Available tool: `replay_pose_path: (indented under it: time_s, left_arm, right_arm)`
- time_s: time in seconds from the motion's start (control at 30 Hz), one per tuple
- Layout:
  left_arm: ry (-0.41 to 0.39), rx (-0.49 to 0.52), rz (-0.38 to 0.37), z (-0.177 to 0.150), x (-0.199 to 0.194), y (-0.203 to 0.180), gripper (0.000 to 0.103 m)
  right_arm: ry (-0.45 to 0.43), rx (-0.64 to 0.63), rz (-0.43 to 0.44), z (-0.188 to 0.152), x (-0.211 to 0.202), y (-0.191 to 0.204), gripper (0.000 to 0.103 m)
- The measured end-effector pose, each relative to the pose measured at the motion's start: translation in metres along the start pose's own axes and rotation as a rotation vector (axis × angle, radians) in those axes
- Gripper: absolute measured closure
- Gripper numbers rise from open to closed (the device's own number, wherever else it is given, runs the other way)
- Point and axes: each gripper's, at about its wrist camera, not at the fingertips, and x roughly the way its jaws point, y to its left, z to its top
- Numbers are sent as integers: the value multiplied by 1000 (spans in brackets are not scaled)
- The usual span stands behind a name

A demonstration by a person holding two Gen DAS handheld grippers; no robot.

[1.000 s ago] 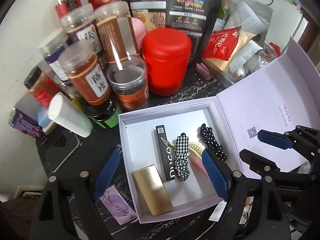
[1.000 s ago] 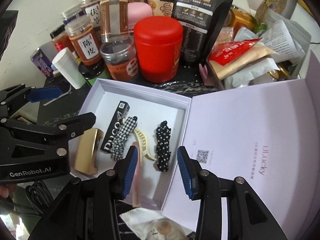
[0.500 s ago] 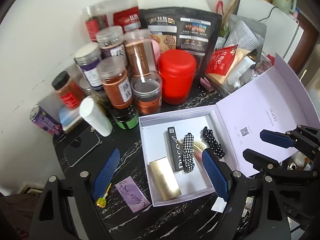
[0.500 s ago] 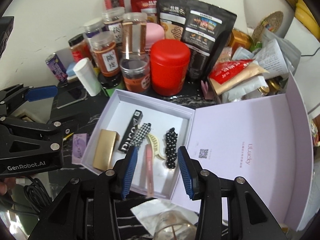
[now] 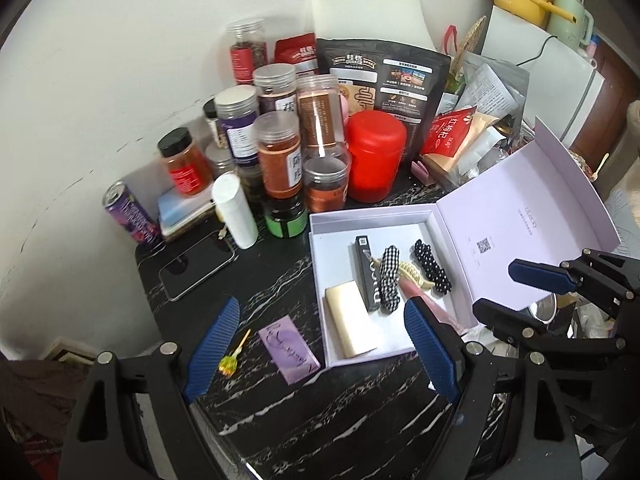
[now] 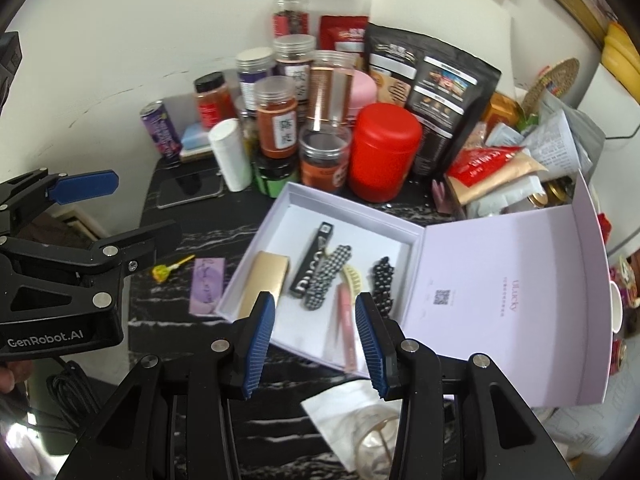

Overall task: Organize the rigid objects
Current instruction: 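Open both tools and lift them out of the lavender box, then move the left tool to the yellow lollipop while the right tool approaches the purple card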

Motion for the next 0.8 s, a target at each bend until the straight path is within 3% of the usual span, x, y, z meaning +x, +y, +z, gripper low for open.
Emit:
replay_pose_path:
  time_s: [0.07,0.53,0.8]
  left_arm:
    - [-4,-9,2,-6,-5,5,18]
    - [3,-95,93,-47,-21,47,18]
    - [27,-153,82,-63,-7,75,18]
  right_arm:
    - [-8,-8,5,-4,-4,8,55]
    - [-17,-45,55,-24,-10,57,55]
    - [-10,-37,86,-29,7,73,54]
